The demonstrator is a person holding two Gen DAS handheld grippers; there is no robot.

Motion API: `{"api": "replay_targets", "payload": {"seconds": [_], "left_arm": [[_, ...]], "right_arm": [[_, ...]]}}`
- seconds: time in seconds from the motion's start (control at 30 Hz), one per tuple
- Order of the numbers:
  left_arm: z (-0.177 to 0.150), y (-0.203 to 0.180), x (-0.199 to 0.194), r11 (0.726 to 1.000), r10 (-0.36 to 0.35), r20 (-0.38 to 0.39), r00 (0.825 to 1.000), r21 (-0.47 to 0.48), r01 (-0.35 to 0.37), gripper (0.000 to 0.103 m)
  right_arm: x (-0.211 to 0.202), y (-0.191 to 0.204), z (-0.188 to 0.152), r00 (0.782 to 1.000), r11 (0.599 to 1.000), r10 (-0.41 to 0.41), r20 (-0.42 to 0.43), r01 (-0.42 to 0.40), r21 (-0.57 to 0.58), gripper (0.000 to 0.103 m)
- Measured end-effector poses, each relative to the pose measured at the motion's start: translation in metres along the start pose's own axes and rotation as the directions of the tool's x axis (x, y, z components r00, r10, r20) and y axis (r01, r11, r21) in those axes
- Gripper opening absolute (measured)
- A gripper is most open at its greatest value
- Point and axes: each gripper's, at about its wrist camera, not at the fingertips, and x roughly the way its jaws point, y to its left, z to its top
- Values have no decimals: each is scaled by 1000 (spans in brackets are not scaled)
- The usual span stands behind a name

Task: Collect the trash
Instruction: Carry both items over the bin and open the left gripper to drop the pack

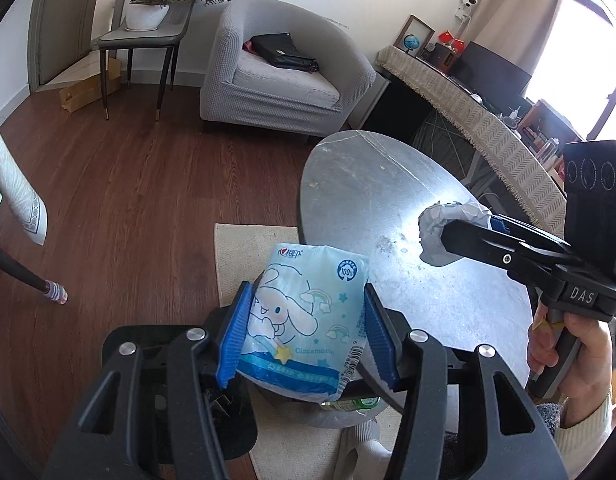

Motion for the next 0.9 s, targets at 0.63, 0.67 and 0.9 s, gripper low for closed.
{"api": "replay_targets", "payload": {"seconds": [0.63, 0.67, 0.9], "left_arm": [[-71, 113, -7, 983, 83, -67, 994, -160, -93, 57], [-75, 121, -4, 979, 85, -79, 993, -178, -98, 57], [-95, 151, 16, 962, 110, -155, 982, -231, -144, 57]], "right_arm": [[85, 103, -3, 989, 985, 50, -139, -71, -156, 49], [89, 107, -4, 988, 984, 49, -149, -73, -163, 49], [118, 130, -9, 976, 980, 30, -217, -71, -187, 49]]}}
